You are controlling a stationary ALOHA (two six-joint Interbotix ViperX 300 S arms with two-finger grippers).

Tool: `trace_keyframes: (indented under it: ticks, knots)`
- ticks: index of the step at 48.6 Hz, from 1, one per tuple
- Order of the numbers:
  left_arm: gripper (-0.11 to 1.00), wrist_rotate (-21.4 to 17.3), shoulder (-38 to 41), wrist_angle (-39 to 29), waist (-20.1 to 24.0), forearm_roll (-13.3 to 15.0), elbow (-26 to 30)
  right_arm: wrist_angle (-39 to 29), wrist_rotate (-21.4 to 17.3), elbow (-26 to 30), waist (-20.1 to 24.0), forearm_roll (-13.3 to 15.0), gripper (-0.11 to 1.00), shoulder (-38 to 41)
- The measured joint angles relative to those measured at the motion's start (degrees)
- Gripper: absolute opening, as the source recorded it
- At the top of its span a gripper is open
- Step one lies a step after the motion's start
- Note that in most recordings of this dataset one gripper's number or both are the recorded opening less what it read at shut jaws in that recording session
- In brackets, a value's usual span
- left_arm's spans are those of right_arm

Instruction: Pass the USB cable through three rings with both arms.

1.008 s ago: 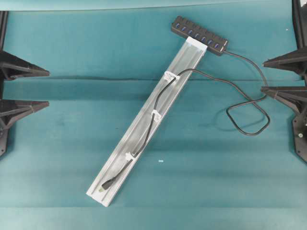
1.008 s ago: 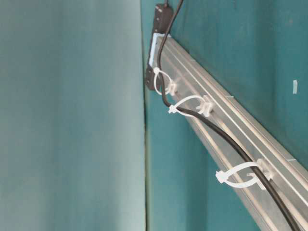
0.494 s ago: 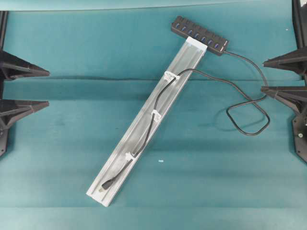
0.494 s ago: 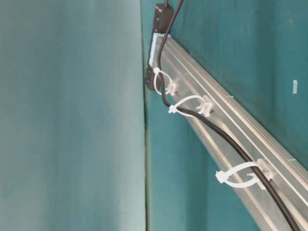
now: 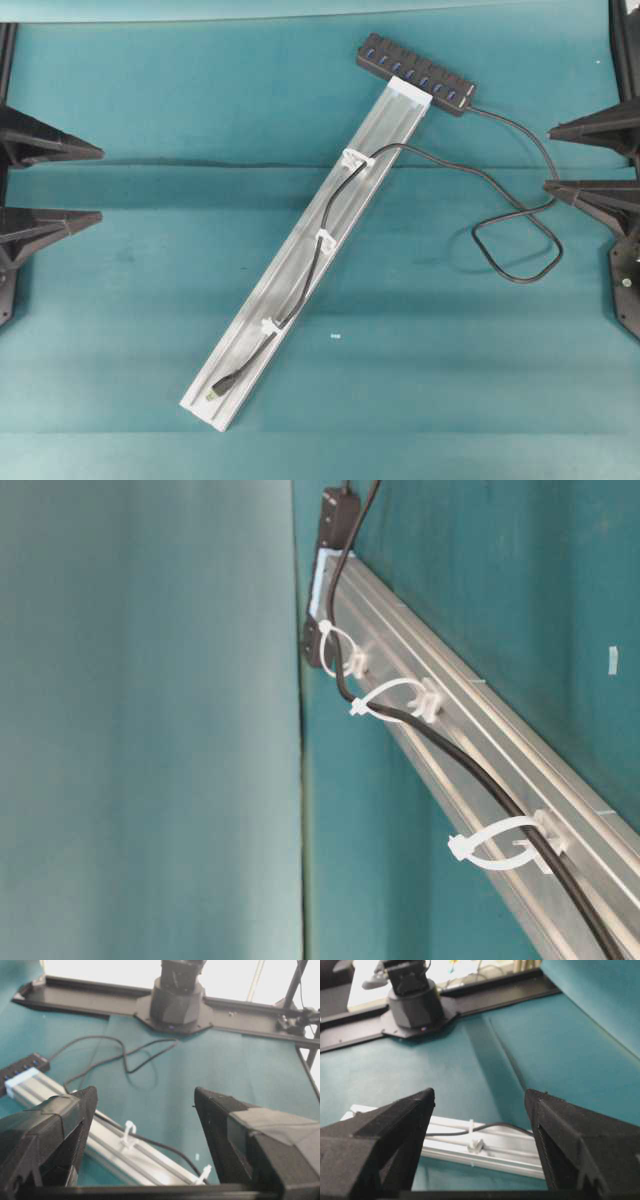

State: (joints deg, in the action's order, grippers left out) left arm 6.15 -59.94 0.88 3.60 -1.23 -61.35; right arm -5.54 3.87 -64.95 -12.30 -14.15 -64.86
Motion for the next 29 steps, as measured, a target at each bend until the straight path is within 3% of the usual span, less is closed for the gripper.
trace_keyframes:
  ticks: [29]
  knots:
    - [0.87, 0.0, 0.53, 0.0, 0.0, 0.0, -0.7, 0.35, 0.0, -0.62, 0.0, 0.0, 0.82, 0.0]
